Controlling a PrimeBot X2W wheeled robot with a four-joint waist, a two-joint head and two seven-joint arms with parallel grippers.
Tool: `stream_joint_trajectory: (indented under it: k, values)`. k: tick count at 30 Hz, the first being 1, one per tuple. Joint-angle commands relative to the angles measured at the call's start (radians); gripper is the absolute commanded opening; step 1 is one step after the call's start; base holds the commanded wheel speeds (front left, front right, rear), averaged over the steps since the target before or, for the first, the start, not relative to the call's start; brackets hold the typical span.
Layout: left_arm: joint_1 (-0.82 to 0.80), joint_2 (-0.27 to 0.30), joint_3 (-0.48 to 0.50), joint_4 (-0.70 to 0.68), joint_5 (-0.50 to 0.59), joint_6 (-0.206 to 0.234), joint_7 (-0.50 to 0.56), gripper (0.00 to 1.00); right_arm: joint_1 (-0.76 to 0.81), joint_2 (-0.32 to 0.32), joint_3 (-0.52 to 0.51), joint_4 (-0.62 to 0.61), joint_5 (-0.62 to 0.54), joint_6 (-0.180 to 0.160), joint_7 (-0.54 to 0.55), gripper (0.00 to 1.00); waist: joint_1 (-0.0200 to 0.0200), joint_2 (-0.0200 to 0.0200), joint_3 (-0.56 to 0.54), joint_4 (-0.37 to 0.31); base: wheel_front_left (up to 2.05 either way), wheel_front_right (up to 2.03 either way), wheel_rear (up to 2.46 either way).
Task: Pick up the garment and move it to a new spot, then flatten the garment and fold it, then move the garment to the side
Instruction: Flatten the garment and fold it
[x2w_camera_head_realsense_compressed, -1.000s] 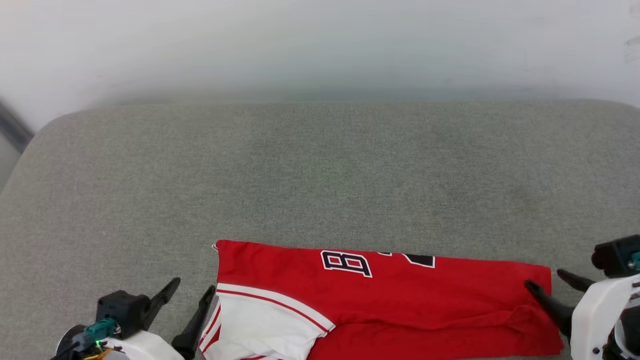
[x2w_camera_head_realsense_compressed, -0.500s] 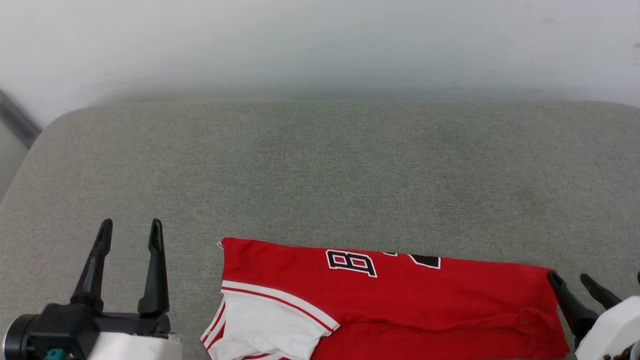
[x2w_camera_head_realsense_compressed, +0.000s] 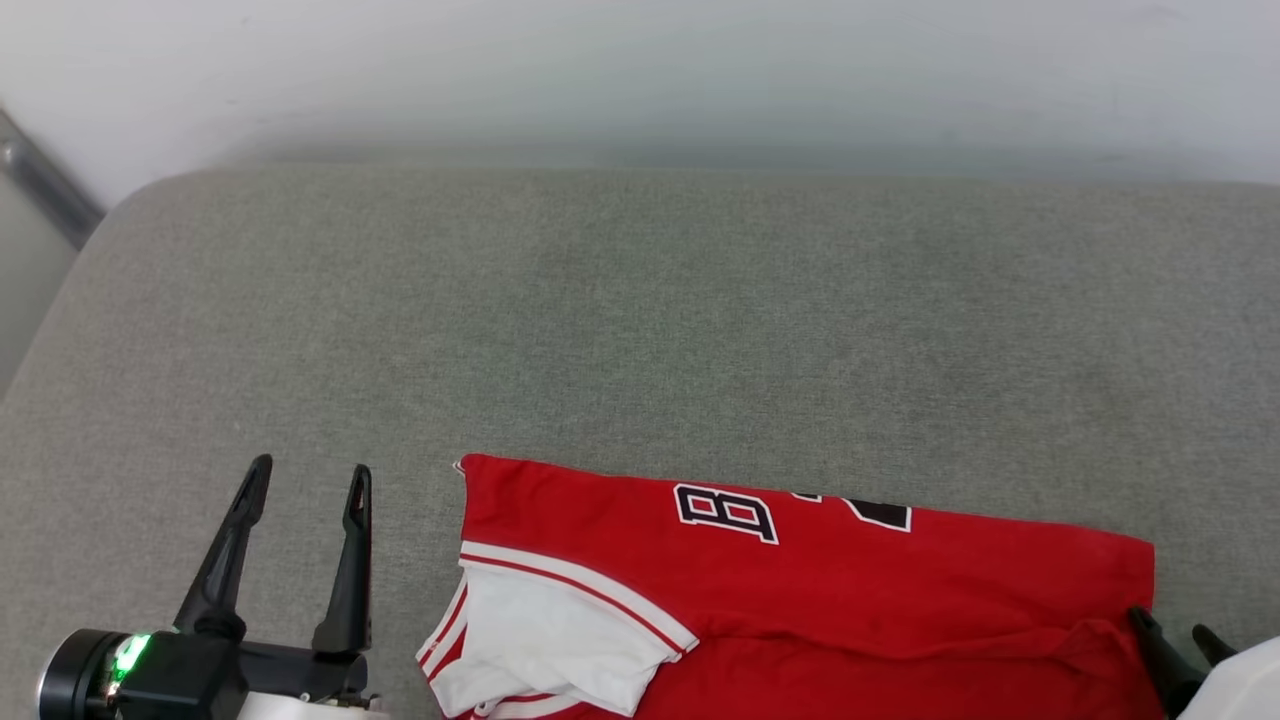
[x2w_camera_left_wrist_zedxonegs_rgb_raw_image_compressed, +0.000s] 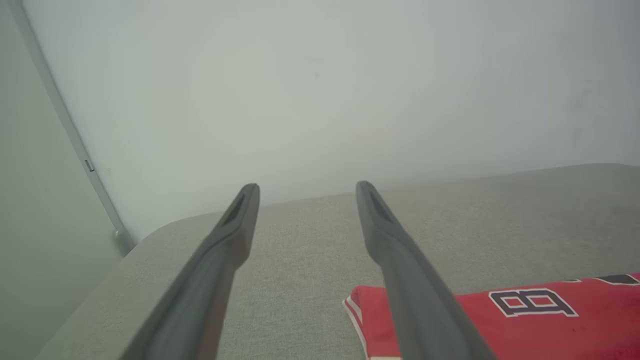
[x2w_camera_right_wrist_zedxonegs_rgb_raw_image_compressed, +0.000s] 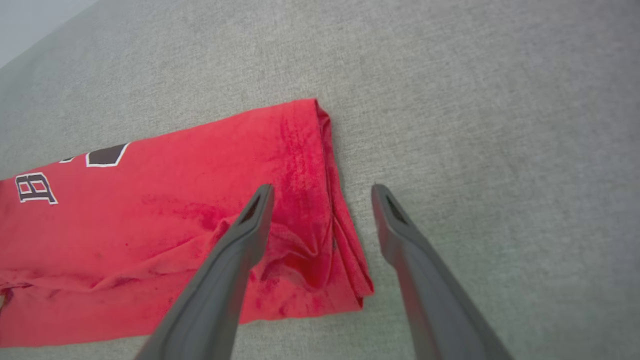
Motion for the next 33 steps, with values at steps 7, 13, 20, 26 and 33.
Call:
stream_joint_trajectory:
  k: [7, 13, 20, 26, 33]
  values:
    - [-0.040, -0.055, 0.029, 0.023, 0.034, -0.063, -0.002, 1.00, -0.053, 0.010, -0.002, 0.104, 0.009, 0.000, 0.058, 1.00, 0.0000, 0.0000, 0.042, 0.026, 0.00, 0.00, 0.00]
    - [-0.055, -0.078, 0.036, 0.037, 0.056, -0.092, -0.002, 1.00, -0.050, 0.022, 0.040, 0.204, 0.033, 0.000, 0.084, 1.00, 0.0000, 0.0000, 0.059, 0.039, 0.00, 0.00, 0.00]
    - [-0.048, -0.094, 0.048, 0.051, 0.060, -0.107, -0.002, 1.00, -0.043, 0.048, 0.152, 0.278, 0.078, 0.006, 0.069, 1.00, 0.0000, 0.0000, 0.055, 0.044, 0.00, 0.00, 0.00]
    - [-0.045, -0.101, 0.047, 0.066, 0.057, -0.114, -0.002, 1.00, -0.063, -0.005, 0.193, 0.272, 0.068, 0.006, 0.012, 0.00, 0.0000, 0.0000, 0.045, 0.036, 0.00, 0.00, 0.00]
    - [-0.038, -0.108, 0.059, 0.076, 0.053, -0.116, -0.002, 1.00, -0.081, -0.061, 0.138, 0.244, 0.080, -0.001, -0.046, 0.00, 0.0000, 0.0000, 0.038, 0.024, 0.00, 0.00, 0.00]
